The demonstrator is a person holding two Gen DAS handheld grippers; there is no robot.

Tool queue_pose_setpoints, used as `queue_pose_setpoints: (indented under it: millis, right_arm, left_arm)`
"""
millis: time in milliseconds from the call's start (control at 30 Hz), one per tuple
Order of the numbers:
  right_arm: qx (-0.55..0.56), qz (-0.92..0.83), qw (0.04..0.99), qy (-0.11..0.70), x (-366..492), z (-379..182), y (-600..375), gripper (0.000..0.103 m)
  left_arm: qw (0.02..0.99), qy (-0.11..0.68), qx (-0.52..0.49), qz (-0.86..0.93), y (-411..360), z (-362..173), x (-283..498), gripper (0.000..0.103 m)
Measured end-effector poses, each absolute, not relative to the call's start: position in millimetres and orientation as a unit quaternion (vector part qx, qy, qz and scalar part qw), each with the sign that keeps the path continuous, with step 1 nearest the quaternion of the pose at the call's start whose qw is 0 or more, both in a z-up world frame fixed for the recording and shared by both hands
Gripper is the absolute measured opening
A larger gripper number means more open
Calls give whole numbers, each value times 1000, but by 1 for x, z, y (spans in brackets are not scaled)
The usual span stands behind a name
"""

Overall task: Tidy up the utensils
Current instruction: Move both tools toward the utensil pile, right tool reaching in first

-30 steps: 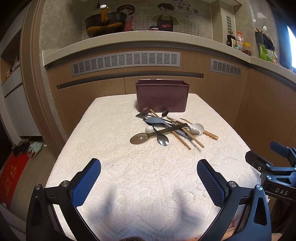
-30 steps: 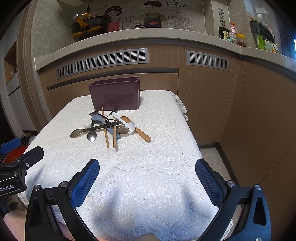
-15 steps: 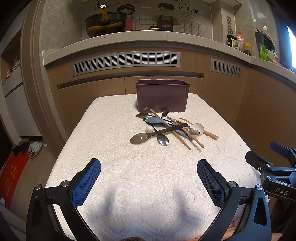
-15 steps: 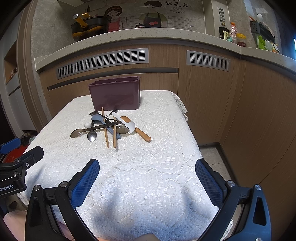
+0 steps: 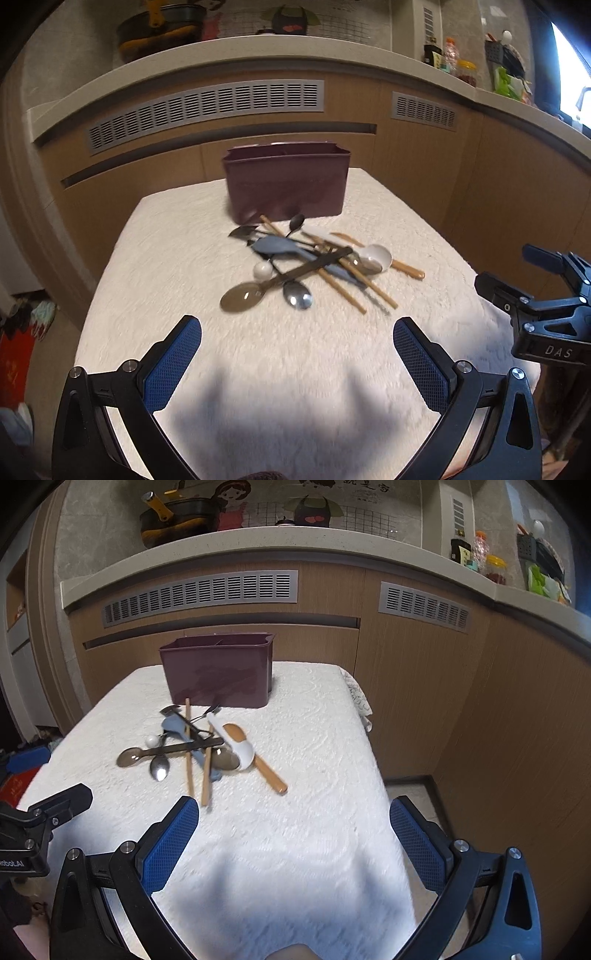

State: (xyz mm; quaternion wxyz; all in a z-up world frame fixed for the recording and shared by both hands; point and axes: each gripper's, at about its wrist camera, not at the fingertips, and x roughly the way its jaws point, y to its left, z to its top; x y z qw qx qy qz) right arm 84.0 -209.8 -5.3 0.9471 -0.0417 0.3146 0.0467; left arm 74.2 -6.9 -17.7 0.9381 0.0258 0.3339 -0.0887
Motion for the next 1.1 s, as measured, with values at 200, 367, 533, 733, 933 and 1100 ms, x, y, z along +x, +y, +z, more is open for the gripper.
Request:
queue_pose_setpoints:
  millis: [200,367,533,733,933,1100]
  right_arm:
    - [-74,51,938,336,134,-7,-201,103]
    - [-96,54,927,358,175,-18,-191,103]
    - [-110,58,910,394,215,-32,-180,103]
    - [-123,105,895,416,245,-41,-159,102]
    - [-128,178,873,435,261,-44,-133,53]
    - [-134,217,857,448,275,-48,-115,30]
  left_arm:
    - [915,387,13,-115,-8,-20,142,103]
    - [905,410,1,-115,1,-22,189,103]
    - [893,433,-20,-121,19,-24,224,103]
    - [887,446,-16,-116,34,-31,243,103]
    - [888,446,-15,-108,45,-40,232,103]
    - [878,463,-14,-119,50,-50,224,103]
